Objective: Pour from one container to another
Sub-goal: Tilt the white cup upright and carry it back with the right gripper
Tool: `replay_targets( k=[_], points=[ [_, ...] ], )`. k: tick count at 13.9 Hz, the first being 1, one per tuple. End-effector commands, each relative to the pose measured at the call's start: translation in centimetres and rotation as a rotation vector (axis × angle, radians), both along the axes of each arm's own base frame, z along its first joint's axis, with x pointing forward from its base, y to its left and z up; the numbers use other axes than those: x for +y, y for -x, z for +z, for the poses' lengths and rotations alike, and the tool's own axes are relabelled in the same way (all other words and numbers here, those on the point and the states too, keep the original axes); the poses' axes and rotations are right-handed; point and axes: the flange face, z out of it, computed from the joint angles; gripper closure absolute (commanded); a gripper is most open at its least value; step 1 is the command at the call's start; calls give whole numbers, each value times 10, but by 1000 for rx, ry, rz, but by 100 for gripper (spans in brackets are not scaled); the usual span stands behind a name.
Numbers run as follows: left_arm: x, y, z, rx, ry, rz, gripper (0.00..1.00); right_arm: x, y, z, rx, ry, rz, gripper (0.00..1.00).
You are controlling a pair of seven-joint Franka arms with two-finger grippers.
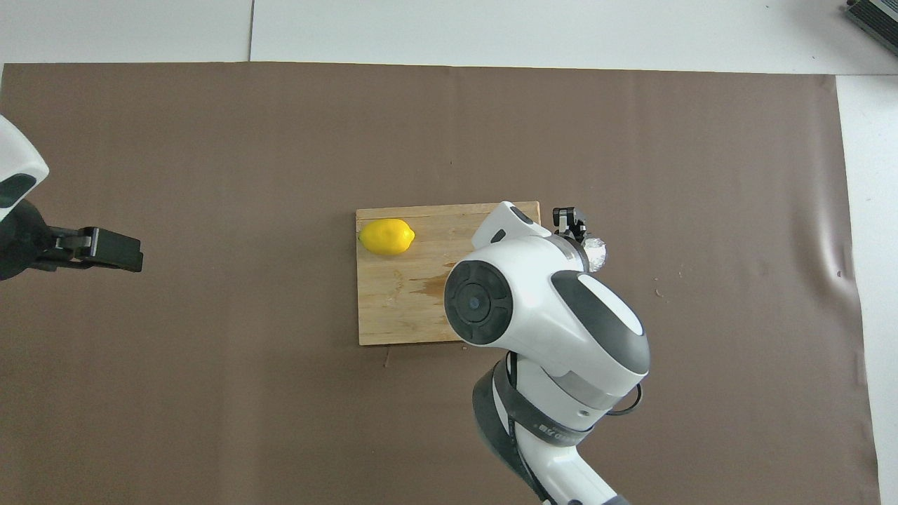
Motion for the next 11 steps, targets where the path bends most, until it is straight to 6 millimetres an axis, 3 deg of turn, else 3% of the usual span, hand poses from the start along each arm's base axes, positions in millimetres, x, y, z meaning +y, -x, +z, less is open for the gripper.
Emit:
replay_targets(
  k=[1,6,11],
  points=[
    [2,8,1,1,-3,9,0,-33,-12,2,62,-67,12,100],
    [2,8,2,-1,-4,9,0,-98,-38,-8,156,-210,-38,100],
    [2,8,1,1,-2,7,0,-199,-60,-37,207,-440,-27,100]
  ],
)
